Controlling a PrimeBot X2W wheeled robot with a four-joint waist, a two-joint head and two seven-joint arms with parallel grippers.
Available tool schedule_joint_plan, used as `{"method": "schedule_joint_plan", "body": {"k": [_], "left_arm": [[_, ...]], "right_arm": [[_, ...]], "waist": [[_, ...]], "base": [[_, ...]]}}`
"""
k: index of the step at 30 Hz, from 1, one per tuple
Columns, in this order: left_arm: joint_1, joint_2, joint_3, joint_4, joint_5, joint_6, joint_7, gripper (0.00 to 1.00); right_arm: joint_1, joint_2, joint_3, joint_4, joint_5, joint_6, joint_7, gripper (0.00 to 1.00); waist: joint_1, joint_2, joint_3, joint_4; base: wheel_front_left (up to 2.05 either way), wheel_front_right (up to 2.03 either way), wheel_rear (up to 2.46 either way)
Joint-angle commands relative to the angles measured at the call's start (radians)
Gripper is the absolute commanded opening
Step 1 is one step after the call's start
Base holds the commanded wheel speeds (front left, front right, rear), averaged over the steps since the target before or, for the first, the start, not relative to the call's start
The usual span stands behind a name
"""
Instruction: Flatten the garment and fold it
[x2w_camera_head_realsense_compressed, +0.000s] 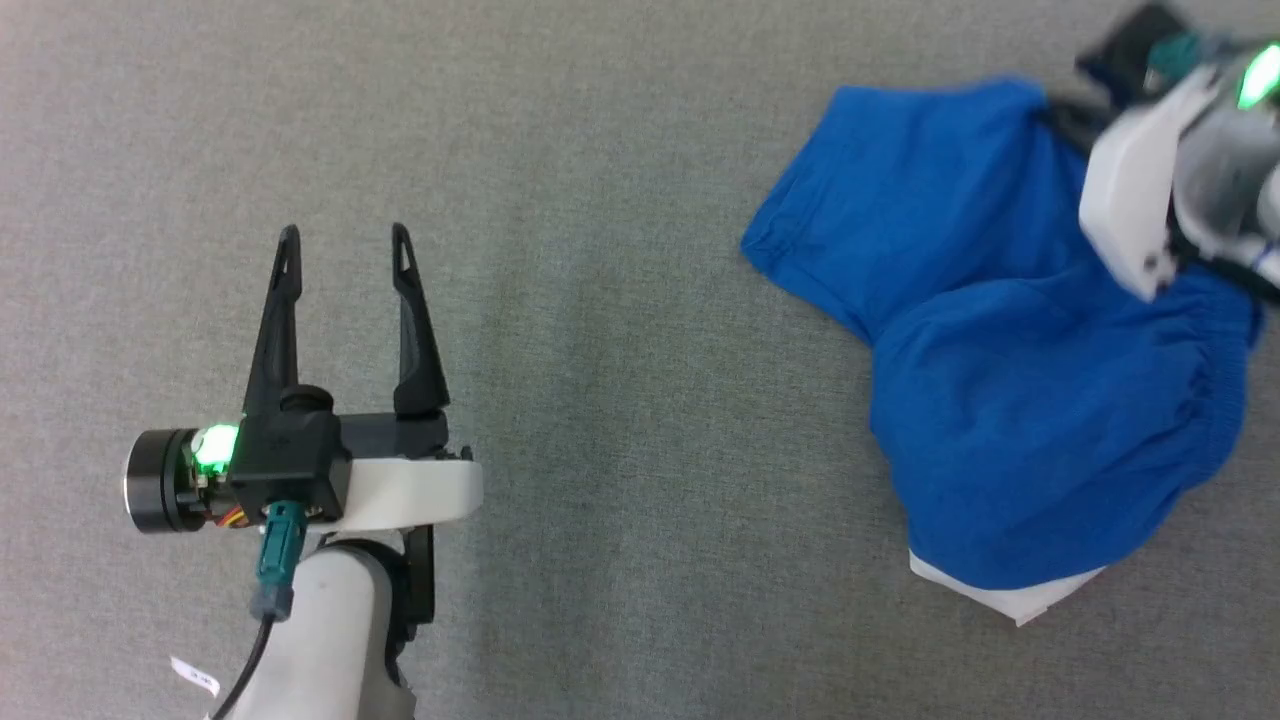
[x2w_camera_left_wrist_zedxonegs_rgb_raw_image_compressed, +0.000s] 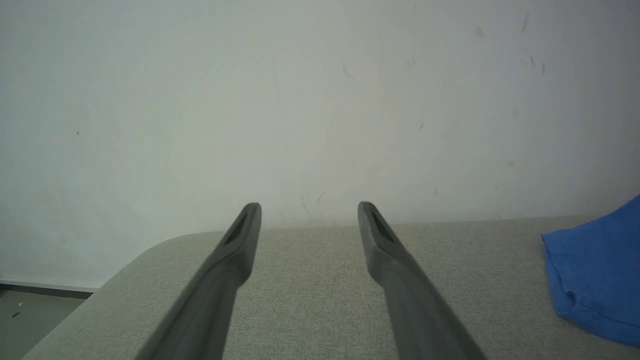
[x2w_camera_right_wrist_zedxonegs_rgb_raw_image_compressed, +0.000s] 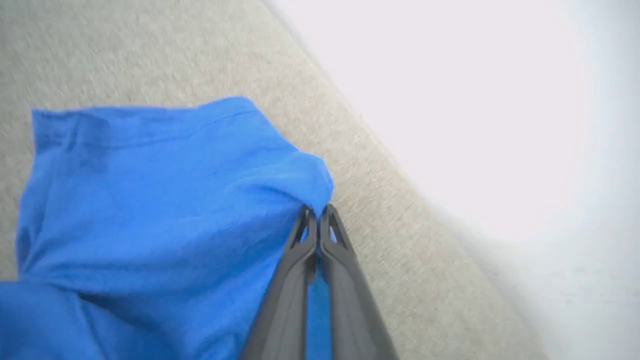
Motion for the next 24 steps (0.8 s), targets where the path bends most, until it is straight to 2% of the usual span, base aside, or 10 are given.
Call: {"method": "schedule_joint_plan", "body": {"k": [1, 7, 13, 18, 24], "left_arm": [[0.006, 0.002, -0.002, -0.005, -0.006, 0.002, -0.005, 1.0], [-0.035, -0.018, -0.022, -0.021, -0.012, -0.001, -0.005, 1.0], [-0.072, -0.038, -0.036, -0.026, -0.024, 0.004, -0.005, 1.0], [-0.095, -0.048, -0.047, -0.024, -0.03, 0.009, -0.005, 1.0], [-0.096, -0.051, -0.048, -0.013, -0.029, 0.013, -0.005, 1.0]], "right_arm": [[-0.073, 0.009, -0.003, -0.017, -0.002, -0.001, -0.037, 0.0], [-0.216, 0.082, -0.011, 0.049, -0.045, -0.001, -0.111, 0.0], [-0.256, 0.209, 0.014, 0.191, -0.083, -0.001, -0.156, 0.0], [-0.186, 0.289, 0.042, 0.256, -0.08, -0.001, -0.096, 0.0], [-0.09, 0.308, 0.047, 0.232, -0.085, -0.001, 0.015, 0.0]], "waist": [[-0.0002, 0.0, -0.014, -0.003], [-0.0002, 0.0, 0.044, 0.056], [-0.0002, 0.0, 0.111, 0.113], [-0.0002, 0.0, 0.145, 0.14], [-0.0002, 0.0, 0.139, 0.136]], "base": [[0.0, 0.0, 0.0], [0.0, 0.0, 0.0], [0.0, 0.0, 0.0], [0.0, 0.0, 0.0], [0.0, 0.0, 0.0]]}}
